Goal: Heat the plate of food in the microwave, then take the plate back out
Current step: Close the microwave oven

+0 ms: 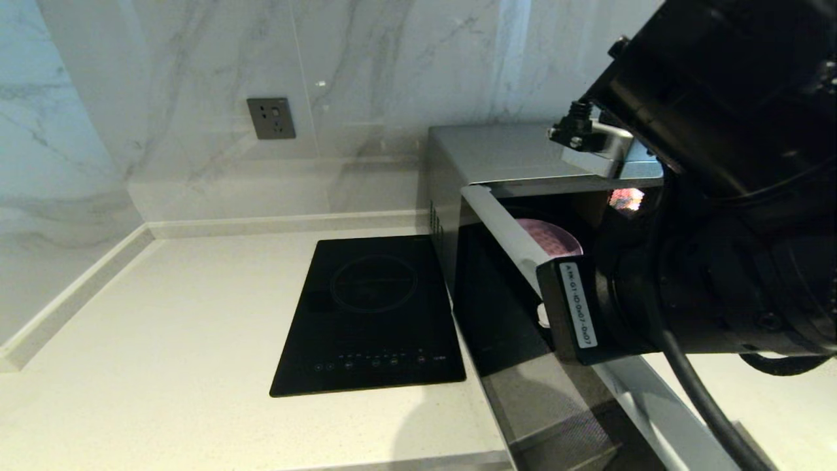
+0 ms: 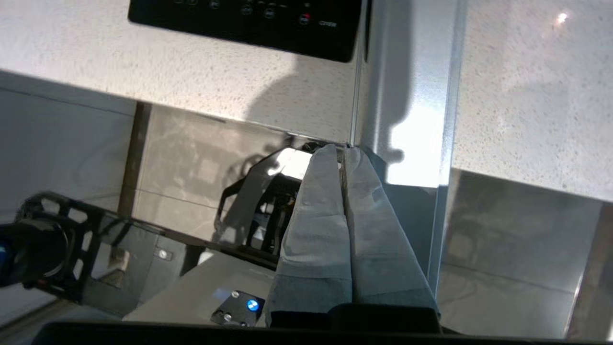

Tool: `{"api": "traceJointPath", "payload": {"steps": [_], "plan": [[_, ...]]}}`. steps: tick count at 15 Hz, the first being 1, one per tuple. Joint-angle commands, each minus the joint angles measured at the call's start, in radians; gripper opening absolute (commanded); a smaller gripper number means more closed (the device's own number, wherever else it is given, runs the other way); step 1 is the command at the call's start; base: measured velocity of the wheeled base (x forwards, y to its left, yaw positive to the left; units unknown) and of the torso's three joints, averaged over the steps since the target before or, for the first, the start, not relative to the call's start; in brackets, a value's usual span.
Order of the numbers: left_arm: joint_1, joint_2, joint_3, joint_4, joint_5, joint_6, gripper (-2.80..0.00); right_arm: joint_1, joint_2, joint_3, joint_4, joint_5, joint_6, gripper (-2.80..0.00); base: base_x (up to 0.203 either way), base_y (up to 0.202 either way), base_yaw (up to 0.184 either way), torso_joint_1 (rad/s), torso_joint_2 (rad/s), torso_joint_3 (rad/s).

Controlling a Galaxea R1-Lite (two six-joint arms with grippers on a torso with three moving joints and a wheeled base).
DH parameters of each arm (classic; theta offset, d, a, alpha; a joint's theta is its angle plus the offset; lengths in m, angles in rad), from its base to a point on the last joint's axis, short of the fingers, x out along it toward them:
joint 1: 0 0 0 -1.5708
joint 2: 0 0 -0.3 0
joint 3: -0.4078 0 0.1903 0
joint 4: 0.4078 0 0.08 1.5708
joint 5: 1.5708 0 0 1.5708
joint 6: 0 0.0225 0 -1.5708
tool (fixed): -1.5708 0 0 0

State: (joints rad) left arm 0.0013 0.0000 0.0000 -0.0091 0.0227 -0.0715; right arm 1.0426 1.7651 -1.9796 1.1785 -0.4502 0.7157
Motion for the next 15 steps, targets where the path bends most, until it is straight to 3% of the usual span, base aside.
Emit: {"api": "traceJointPath", "payload": {"steps": [1, 7, 15], "plan": [[0.0, 0.002, 0.0, 0.0, 0.0, -0.001, -2.8, -0.029, 0.0, 0.013, 0.019, -0.014, 0.016, -2.8, 0.0, 0.0, 0.0, 0.0, 0.0, 0.0], [0.0, 0.002, 0.0, 0.0, 0.0, -0.001, -2.8, -0.114, -0.028, 0.056, 0.02, -0.013, 0.032, -2.8, 0.0, 0.0, 0.0, 0.0, 0.0, 0.0], [0.0, 0.002, 0.0, 0.0, 0.0, -0.001, -2.8, -0.304, -0.077, 0.135, 0.01, 0.001, 0.028, -2.8, 0.0, 0.0, 0.0, 0.0, 0.0, 0.0]]}}
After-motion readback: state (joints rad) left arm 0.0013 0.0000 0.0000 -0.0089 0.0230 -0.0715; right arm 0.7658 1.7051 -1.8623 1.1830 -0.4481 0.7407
